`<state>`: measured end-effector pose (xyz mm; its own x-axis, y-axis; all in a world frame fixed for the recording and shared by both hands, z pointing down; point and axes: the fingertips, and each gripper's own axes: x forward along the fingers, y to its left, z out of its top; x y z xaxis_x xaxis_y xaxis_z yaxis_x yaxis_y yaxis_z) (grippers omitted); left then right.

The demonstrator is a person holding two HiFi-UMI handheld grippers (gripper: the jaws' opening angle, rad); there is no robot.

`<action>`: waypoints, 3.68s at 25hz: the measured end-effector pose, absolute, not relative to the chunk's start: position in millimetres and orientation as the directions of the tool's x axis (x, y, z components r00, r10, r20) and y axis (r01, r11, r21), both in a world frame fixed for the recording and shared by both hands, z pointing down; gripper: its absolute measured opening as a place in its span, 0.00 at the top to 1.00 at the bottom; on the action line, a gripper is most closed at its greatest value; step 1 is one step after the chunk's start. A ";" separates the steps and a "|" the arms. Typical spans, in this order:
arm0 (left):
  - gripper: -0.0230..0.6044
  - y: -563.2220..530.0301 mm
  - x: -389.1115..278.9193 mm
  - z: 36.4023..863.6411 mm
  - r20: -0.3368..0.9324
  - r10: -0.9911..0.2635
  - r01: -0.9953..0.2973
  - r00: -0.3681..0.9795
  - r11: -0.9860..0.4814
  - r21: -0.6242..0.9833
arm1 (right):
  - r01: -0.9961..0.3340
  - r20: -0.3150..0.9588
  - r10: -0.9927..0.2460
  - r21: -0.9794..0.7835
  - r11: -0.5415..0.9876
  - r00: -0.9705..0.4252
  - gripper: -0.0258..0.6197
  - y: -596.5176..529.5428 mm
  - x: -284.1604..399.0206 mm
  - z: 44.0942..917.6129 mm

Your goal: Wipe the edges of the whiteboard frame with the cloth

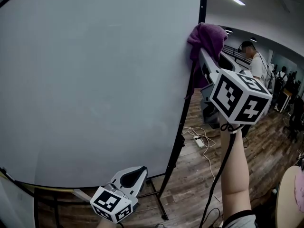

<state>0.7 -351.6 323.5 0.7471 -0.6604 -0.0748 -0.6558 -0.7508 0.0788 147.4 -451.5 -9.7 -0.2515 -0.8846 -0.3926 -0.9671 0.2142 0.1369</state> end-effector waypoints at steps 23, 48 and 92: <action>0.94 -351.3 8.5 318.3 -0.067 -0.579 -0.567 0.813 -0.812 0.134 | -0.968 -0.375 -0.895 0.167 0.190 -0.240 0.78 -463.5 138.8 -18.9; 0.94 -335.4 12.0 327.5 -0.067 -0.548 -0.533 0.834 -0.831 0.159 | -0.972 -0.274 -0.937 0.146 0.183 -0.217 0.78 -464.9 142.4 56.4; 0.94 -294.9 8.3 367.4 -0.030 -0.513 -0.493 0.858 -0.838 0.233 | -0.985 -0.005 -0.989 0.085 0.147 -0.148 0.78 -467.2 148.4 223.8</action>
